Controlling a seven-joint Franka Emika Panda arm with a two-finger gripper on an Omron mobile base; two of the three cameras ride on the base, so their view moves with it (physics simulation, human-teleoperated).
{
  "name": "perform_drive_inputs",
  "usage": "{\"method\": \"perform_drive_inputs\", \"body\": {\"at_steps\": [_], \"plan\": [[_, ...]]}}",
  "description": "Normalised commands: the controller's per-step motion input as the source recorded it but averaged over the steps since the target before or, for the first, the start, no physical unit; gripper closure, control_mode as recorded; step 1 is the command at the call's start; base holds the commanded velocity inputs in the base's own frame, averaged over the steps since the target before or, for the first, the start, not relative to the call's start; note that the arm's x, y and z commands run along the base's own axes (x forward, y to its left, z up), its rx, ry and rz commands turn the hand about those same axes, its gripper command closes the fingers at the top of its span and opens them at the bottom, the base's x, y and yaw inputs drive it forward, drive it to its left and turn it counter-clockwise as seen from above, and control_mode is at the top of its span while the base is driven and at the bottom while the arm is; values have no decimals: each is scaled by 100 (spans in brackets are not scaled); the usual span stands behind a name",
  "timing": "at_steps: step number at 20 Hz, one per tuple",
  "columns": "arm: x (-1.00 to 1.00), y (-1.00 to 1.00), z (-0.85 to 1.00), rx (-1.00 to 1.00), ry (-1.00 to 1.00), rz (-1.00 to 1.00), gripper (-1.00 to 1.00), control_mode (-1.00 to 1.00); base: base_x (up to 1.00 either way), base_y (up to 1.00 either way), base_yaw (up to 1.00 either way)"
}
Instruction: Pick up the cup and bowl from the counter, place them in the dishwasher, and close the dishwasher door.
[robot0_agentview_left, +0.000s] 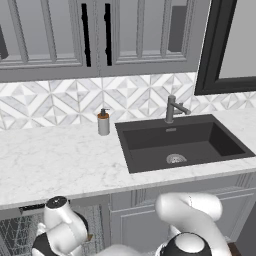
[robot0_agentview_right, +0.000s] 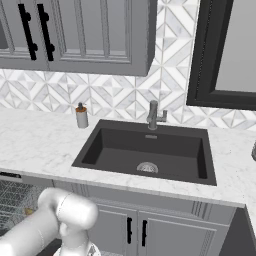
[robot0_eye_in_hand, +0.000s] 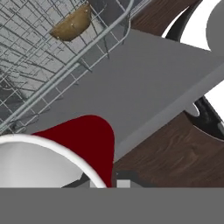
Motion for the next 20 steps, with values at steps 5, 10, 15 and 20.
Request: {"method": "perform_drive_inputs", "body": {"at_steps": [5, 10, 15, 20], "plan": [[55, 32, -35, 0, -2, -2, 100, -100, 0, 0, 0], [43, 36, -17, 0, -15, 0, 100, -100, 0, 0, 0], [13, 23, -3, 0, -37, 0, 100, -100, 0, 0, 0], [0, 0, -14, 0, -18, 10, 100, -100, 0, 0, 0]]}}
